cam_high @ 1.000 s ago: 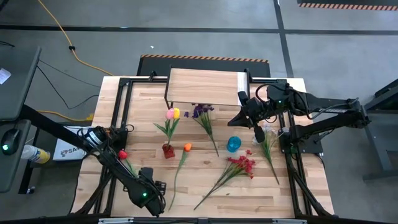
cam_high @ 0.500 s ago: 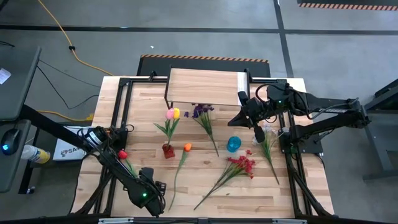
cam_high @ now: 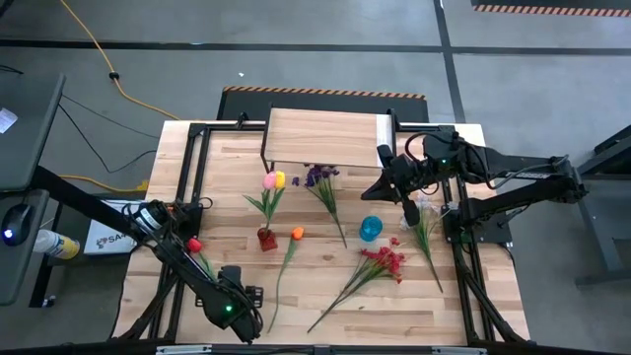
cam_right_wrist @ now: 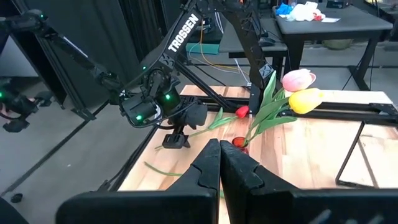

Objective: Pick and place flowers into a vace then onto a shelf
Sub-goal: Put the red flower into the red vase

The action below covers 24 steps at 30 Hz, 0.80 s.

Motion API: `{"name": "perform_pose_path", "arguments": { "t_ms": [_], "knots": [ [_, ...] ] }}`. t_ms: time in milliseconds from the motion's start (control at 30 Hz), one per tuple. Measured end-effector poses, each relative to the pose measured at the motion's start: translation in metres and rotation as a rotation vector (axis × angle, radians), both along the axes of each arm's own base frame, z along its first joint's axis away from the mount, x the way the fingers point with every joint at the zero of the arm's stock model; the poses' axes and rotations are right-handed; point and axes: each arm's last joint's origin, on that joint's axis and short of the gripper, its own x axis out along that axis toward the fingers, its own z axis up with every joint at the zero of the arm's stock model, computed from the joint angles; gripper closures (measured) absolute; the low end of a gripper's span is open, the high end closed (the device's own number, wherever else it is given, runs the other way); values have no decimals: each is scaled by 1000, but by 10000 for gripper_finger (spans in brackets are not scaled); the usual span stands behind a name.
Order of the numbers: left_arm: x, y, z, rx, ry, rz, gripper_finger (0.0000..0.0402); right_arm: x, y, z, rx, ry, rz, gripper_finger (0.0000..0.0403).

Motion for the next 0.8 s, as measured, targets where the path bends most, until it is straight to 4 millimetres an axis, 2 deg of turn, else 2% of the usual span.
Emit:
{"name": "perform_pose_path", "arguments": {
  "t_ms": [300, 800],
  "knots": [
    [2, -6, -1, -59, -32, 5, 56, 0, 0, -1, 64, 32, -8, 402],
    [10, -12, -15, -90, -46, -7, 157, -1, 13, 0, 71, 29, 84, 402]
  ]
}}
